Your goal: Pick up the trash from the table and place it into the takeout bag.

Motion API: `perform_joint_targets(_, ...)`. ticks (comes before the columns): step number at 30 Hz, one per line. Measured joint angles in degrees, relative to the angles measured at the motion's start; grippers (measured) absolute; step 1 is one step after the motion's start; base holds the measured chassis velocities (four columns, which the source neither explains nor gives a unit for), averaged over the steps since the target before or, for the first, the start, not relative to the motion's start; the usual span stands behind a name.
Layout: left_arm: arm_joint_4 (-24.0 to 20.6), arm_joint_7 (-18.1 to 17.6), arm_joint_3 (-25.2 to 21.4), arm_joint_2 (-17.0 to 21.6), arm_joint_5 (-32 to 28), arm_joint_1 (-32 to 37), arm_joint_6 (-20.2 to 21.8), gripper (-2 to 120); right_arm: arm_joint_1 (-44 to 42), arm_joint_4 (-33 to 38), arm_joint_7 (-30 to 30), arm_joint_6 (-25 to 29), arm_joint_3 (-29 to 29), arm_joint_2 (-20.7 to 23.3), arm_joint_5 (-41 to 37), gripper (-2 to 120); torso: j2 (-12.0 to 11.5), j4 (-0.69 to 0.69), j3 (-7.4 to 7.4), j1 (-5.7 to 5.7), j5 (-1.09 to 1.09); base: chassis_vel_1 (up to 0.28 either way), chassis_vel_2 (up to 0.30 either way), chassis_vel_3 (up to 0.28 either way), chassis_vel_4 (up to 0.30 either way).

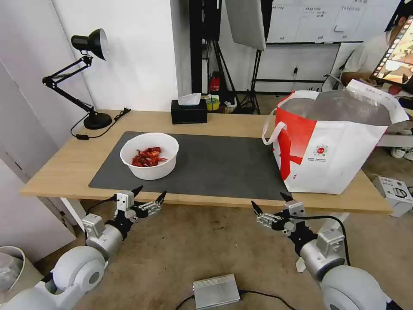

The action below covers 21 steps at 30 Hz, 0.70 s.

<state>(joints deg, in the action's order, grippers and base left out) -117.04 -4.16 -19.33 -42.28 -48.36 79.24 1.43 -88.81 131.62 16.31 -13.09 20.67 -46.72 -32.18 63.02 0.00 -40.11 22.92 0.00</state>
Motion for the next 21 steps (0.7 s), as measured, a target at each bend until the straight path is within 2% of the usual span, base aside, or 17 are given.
perform_joint_targets(12, 0.1, -0.5, 0.1, 0.5, -0.6, -0.7, 0.7, 100, 0.0, 0.0, 0.0, 0.0, 0.0, 0.0, 0.0, 100, 0.0, 0.00, 0.00, 0.00, 0.00, 0.000, 0.000, 0.000, 0.000)
perform_joint_targets(14, 0.0, -1.8, -0.4, 1.5, -2.1, -1.3, 2.7, 100, 0.0, 0.0, 0.0, 0.0, 0.0, 0.0, 0.0, 100, 0.0, 0.01, 0.00, 0.00, 0.00, 0.000, 0.000, 0.000, 0.000)
perform_joint_targets(18, 0.1, -4.0, -0.9, 2.4, -3.8, -2.3, 4.0, 100, 0.0, 0.0, 0.0, 0.0, 0.0, 0.0, -0.1, 100, 0.0, 0.00, 0.00, 0.00, 0.00, 0.000, 0.000, 0.000, 0.000)
perform_joint_targets(21, -0.2, -6.9, -2.5, 3.8, -8.7, -3.5, 6.3, 100, 0.0, 0.0, 0.0, 0.0, 0.0, 0.0, -0.1, 100, 0.0, 0.00, 0.00, 0.01, 0.00, 0.000, 0.000, 0.000, 0.000)
